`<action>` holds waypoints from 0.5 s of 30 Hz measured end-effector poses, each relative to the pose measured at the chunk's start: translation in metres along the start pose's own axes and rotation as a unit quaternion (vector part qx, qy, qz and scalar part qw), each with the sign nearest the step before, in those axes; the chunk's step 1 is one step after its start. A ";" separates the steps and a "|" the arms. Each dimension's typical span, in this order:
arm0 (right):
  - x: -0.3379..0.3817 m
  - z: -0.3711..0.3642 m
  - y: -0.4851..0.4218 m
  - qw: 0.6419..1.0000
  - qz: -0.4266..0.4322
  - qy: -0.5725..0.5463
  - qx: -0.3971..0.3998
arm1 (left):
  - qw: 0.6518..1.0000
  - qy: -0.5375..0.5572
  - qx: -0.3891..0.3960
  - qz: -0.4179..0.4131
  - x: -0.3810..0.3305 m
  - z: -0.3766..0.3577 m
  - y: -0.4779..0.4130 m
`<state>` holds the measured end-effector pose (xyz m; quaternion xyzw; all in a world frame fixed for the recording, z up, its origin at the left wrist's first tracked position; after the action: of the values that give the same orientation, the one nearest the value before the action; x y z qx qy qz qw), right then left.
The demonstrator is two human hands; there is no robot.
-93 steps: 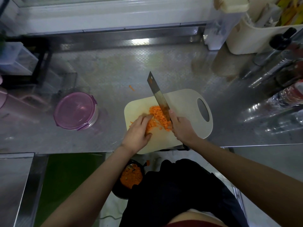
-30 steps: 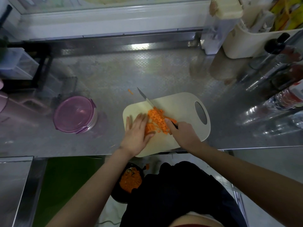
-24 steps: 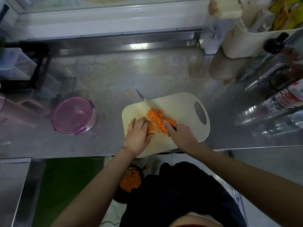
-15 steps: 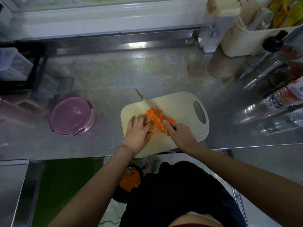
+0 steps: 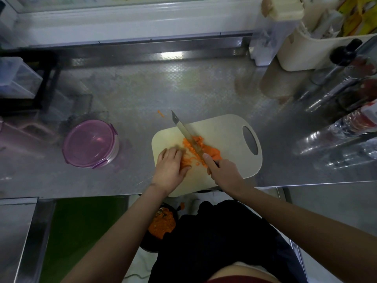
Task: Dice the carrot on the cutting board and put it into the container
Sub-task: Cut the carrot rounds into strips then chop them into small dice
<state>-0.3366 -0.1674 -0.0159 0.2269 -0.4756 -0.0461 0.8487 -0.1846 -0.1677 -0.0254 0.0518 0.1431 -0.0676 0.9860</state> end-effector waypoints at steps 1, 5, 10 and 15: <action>0.000 -0.002 0.001 1.000 0.000 -0.002 0.002 | 1.000 0.010 0.002 0.001 0.002 0.000 0.002; 0.000 -0.013 0.004 0.999 -0.014 -0.016 0.032 | 0.998 0.058 -0.001 0.031 0.010 -0.003 0.007; -0.002 -0.025 0.004 0.998 -0.029 -0.048 0.033 | 0.995 0.070 -0.015 0.074 0.012 -0.007 0.011; 0.000 -0.034 0.003 0.999 -0.025 -0.029 0.038 | 0.992 0.058 -0.065 0.086 0.009 -0.005 0.014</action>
<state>-0.3090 -0.1534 -0.0294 0.2698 -0.4959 -0.0560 0.8235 -0.1757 -0.1540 -0.0311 0.0037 0.1993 0.0300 0.9795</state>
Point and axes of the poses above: each hand's wrist, its own y-axis away from the middle knuckle, its own z-axis out of the back of the hand, x = y × z, the point moved 9 cm from there along -y, towards the middle knuckle, and after that the axes turned 1 degree about -y, right-handed, at the moved point
